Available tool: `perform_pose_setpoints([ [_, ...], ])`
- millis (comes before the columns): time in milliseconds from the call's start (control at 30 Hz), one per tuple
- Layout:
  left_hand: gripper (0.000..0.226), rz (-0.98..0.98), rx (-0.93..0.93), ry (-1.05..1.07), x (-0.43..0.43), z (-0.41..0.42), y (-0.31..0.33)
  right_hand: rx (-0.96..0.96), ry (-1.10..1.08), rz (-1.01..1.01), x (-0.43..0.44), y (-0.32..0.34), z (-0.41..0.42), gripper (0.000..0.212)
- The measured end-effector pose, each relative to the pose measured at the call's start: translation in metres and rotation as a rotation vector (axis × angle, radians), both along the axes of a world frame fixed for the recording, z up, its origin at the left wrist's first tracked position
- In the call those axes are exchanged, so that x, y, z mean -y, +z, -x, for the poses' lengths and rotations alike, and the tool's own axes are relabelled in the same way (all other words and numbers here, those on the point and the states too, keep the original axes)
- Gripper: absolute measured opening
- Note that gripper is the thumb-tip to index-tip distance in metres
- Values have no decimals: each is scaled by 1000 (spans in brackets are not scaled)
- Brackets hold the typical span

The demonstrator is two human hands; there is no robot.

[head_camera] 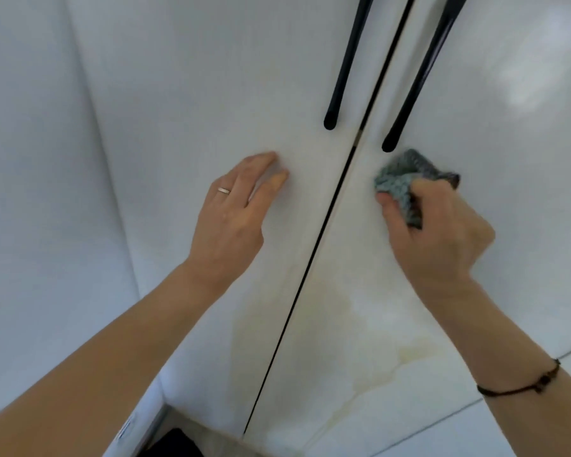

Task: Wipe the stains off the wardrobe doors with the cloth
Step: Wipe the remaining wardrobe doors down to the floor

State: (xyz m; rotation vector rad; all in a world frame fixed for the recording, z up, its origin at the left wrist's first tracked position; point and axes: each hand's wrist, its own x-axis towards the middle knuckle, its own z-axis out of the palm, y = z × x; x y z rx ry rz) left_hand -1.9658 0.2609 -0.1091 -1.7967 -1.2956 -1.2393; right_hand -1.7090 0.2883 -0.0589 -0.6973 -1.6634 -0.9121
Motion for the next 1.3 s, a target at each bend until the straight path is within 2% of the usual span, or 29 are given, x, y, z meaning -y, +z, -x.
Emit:
perform_pose_setpoints([
  [100, 63, -44, -32, 24, -5, -4, -19, -124, -23, 20, -1, 22, 8, 24],
  [367, 74, -192, -71, -4, -34, 6, -71, 130, -102, -28, -10, -40, 33, 32],
  [500, 77, -277, -51, -47, -50, 7, -82, -11, -123, 78, -7, -30, 34, 34],
  [633, 82, -335, -67, -17, -61, 10, -100, -52, -153, 6, -5, -47, 34, 35],
  [833, 89, -238, -173, 34, -54, 17, -105, -119, -194, -38, -10, -85, 30, 37],
  [1000, 92, -246, -164, -72, -57, 27, -111, -256, -82, -2, -5, -69, 37, 35],
  [1067, 92, -261, -174, -106, -61, 34, -112, -283, -71, -41, -7, -66, 45, 27],
  [1167, 88, -294, -187, -148, -65, 39, -110, -182, -130, -58, -9, -93, 68, 21],
  [1300, 84, -352, -171, -150, -72, 37, -111, 357, -139, -94, -12, -196, 81, 14],
])
